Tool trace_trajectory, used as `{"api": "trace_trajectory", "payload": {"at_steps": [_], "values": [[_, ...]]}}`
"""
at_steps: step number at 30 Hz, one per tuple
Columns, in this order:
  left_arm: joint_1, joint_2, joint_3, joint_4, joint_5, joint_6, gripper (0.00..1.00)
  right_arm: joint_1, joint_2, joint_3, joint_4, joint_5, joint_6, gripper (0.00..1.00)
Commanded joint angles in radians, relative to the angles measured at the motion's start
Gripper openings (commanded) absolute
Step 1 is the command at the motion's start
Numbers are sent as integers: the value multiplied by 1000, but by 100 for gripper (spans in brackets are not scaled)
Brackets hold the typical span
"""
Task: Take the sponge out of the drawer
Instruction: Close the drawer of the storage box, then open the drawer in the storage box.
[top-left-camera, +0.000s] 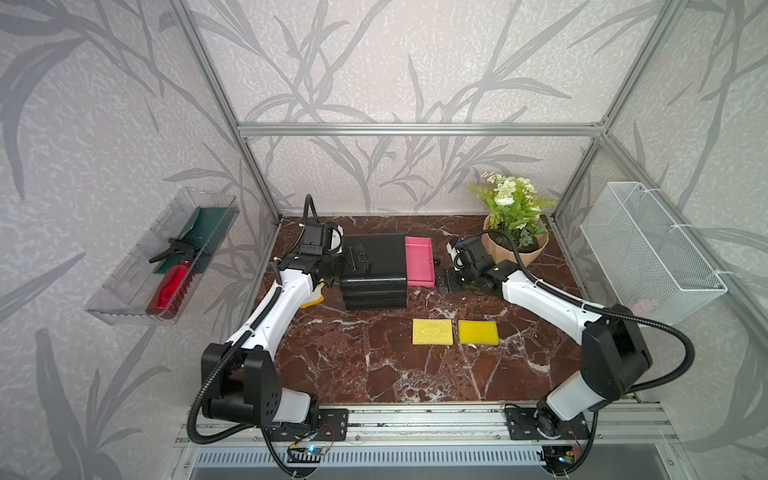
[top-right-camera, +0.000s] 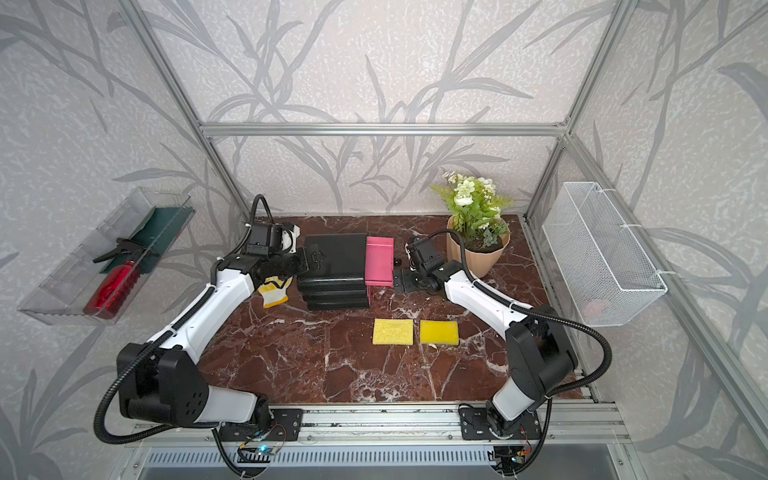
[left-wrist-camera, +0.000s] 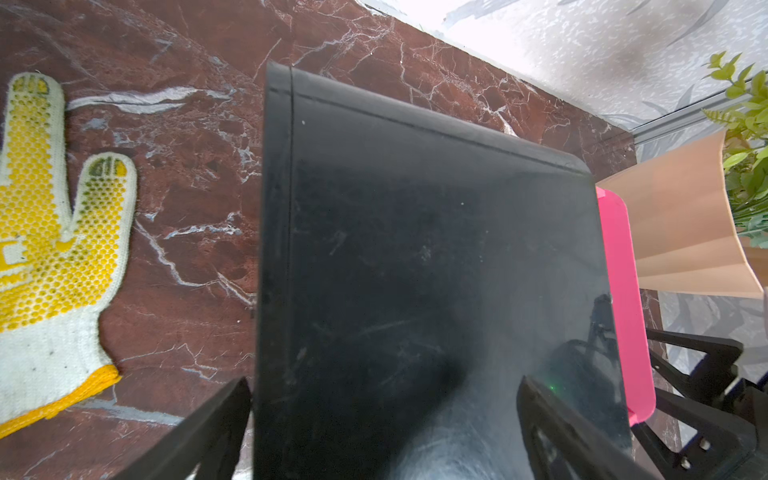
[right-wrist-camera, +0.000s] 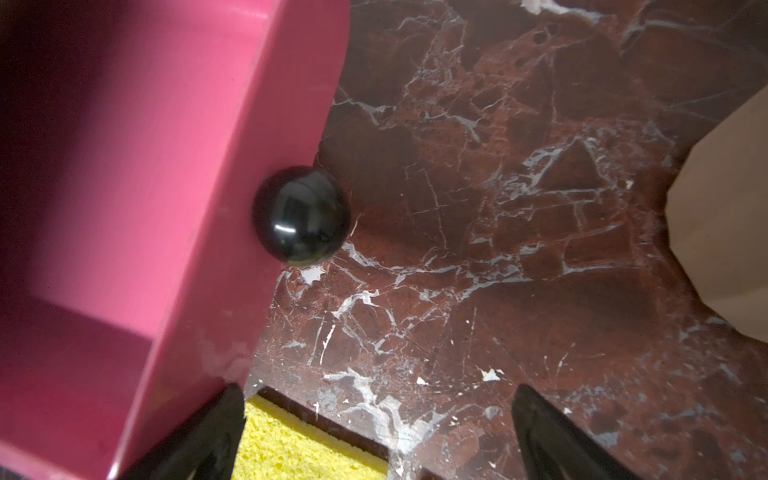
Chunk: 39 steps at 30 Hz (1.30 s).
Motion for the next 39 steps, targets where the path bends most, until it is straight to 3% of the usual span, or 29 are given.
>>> {"api": "trace_trajectory", "payload": {"at_steps": [1,18,29,34,39], "values": [[-7,-8,-10,17,53,-2,99,31,22,54,51,-56,0,97],[-8,-9,-5,11,54,3,99,144,153,185,161,-102,36,97],[-9,-45,85,-95,-37,48,99,90,-31,57,173,3,18,98],[-56,-31,280,-294,-201,149,98,-15,-123,-58,223,-127,50,98],[-122,45,426,-404,-214,200,98,-124,-140,-176,369,-365,129,98]]}}
